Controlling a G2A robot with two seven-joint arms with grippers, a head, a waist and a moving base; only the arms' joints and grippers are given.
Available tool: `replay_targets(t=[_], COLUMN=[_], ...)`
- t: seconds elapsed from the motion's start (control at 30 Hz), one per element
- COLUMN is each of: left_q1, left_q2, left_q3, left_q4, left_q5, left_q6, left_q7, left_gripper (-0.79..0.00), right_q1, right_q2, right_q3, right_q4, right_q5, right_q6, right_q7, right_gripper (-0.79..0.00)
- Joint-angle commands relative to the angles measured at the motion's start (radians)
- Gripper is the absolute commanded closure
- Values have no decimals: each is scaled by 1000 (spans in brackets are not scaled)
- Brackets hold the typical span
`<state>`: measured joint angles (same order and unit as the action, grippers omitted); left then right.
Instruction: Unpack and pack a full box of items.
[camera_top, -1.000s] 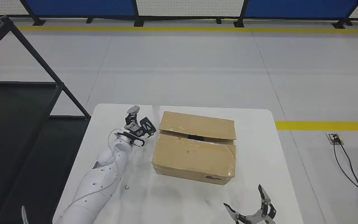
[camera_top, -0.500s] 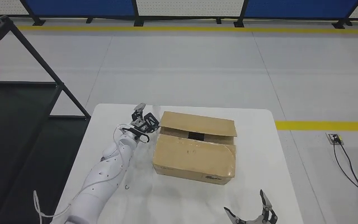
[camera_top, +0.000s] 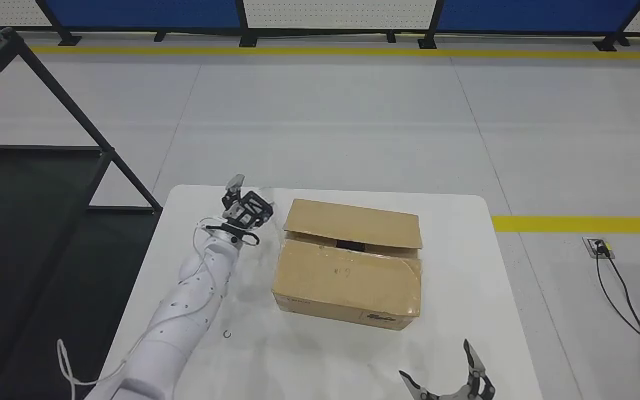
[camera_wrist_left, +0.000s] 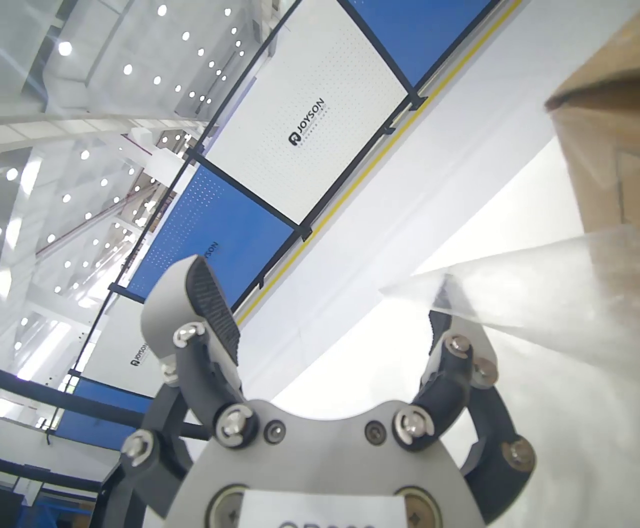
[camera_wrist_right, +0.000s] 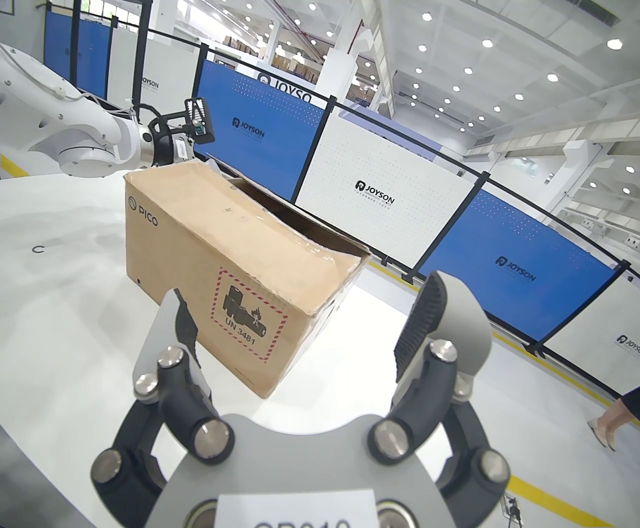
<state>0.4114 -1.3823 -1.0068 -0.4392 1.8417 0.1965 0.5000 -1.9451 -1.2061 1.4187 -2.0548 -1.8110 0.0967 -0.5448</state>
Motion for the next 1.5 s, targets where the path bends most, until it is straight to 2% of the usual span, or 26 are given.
replay_targets(t=[0.0,0.27,0.6,0.93,1.13,1.47], left_q1=[5,49,164,345,441,557], left_q2=[2,23,63,105,120,127], left_q3=[-10,-66,-150,-258,-318,-373], left_q4=[-5,-67,-241,-512,-659,-786], left_q5=[-11,-50,-54,11,55,121], left_q6=[18,99,156,247,292,338], left_q7=[2,22,1,-111,-192,-288], left_gripper=[-785,-785,-785,-785,-785,-785], right_q1=[4,22,47,76,94,111], right_q2=[0,1,2,4,6,9], right_q3=[2,6,10,14,16,18], right_q4=[1,11,18,22,23,22], right_q5=[2,6,6,-1,-7,-14], right_q6=[-4,-30,-57,-96,-119,-149], right_q7=[-1,-6,-11,-9,-3,-3], right_gripper=[-785,-785,-785,-785,-785,-785])
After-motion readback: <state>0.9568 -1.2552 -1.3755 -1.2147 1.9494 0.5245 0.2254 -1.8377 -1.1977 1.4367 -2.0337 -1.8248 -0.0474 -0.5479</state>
